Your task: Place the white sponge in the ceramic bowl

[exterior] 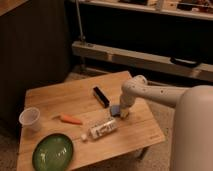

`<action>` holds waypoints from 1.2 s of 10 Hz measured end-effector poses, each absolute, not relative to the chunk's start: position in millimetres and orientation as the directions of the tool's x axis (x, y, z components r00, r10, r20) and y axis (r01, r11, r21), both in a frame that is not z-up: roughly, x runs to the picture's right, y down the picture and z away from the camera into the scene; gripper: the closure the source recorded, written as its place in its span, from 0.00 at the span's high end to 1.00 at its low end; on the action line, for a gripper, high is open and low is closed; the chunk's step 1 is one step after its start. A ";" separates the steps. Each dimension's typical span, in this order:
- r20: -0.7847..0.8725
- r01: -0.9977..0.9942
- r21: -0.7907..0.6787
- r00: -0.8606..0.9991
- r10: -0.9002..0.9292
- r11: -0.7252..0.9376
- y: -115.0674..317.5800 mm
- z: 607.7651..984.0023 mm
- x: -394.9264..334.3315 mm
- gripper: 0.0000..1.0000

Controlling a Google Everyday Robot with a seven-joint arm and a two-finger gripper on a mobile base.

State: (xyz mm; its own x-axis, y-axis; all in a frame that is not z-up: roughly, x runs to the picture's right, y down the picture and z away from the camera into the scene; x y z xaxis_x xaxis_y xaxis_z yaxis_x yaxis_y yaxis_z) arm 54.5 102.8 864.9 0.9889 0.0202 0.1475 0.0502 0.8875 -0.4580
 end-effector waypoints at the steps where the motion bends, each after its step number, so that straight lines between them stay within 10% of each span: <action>1: 0.154 0.061 -0.439 0.988 0.008 0.897 99.2 842.9 28.2 0.00; 6: 0.282 0.234 -0.394 0.951 -0.126 0.889 105.8 736.6 -82.5 0.00; 12: 0.496 0.519 -0.577 0.836 -0.234 0.631 206.1 739.2 -146.1 0.00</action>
State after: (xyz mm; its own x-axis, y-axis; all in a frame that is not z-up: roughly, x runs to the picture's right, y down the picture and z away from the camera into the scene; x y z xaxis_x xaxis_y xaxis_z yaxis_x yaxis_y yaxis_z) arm -146.1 206.1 739.2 0.8362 -0.2338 0.4960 0.5187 0.6308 -0.5771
